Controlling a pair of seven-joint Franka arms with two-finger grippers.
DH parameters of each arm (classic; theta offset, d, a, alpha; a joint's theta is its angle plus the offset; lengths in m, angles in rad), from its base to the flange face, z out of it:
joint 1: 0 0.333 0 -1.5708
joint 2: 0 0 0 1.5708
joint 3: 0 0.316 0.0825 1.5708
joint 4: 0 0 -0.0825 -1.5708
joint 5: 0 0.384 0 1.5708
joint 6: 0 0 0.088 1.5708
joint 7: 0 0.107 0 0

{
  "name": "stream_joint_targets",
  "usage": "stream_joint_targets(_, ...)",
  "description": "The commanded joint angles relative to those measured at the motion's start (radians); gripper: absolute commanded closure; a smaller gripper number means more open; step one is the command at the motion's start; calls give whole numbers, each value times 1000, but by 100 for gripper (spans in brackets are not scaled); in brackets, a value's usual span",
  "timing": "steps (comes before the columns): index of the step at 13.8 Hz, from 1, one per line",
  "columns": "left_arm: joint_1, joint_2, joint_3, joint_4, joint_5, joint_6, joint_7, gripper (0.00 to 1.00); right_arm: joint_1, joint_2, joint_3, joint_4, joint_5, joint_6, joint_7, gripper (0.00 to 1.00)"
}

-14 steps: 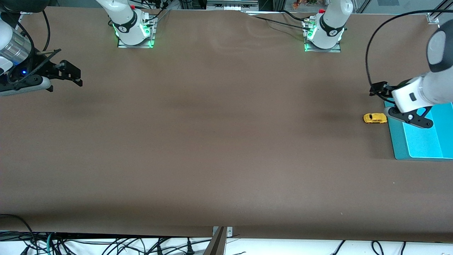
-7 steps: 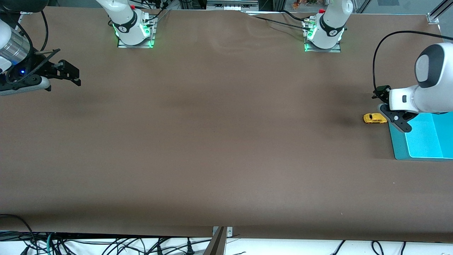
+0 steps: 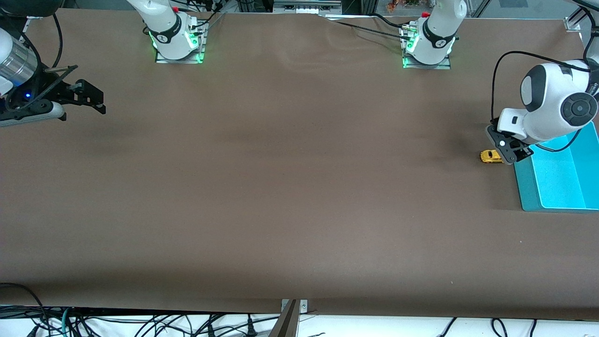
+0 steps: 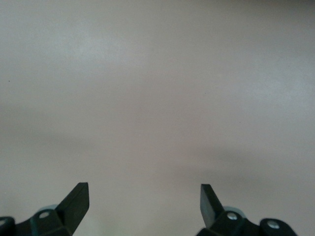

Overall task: Wind and store yellow beetle car
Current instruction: 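Close the left gripper around the yellow car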

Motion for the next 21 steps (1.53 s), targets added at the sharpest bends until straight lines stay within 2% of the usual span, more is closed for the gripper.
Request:
stream_joint_targets(1,65,14,-7,-36,32,113,142,0,-3,14,-1,35,-8,-28,15,0)
stream_joint_targets(5,122,100,-7,-95,34,351,249,0,-3,18,-3,35,-8,-28,15,0)
stream_joint_targets(8,148,173,-7,-96,89,482,257,0,-3,18,-3,35,-8,-30,17,0)
stream_joint_targets(11,174,196,-7,-96,92,506,262,0,-3,18,-7,35,-8,-28,18,0)
stream_joint_targets(12,174,198,-9,-96,92,506,263,5,-4,18,-9,35,-4,-28,18,0)
stream_joint_targets(14,178,204,-9,-96,92,506,263,55,-4,20,-9,35,-3,-26,18,0)
stream_joint_targets(15,177,196,-9,-95,92,505,268,73,-4,18,-9,36,-1,-26,18,0)
stream_joint_targets(16,175,192,-10,-92,92,499,286,83,-4,18,-9,36,-1,-26,18,0)
stream_joint_targets(18,175,172,-45,-89,80,424,291,86,-4,20,-9,36,0,-26,17,0)
stream_joint_targets(21,174,69,-166,-29,26,162,263,88,-4,20,-9,36,0,-26,17,0)
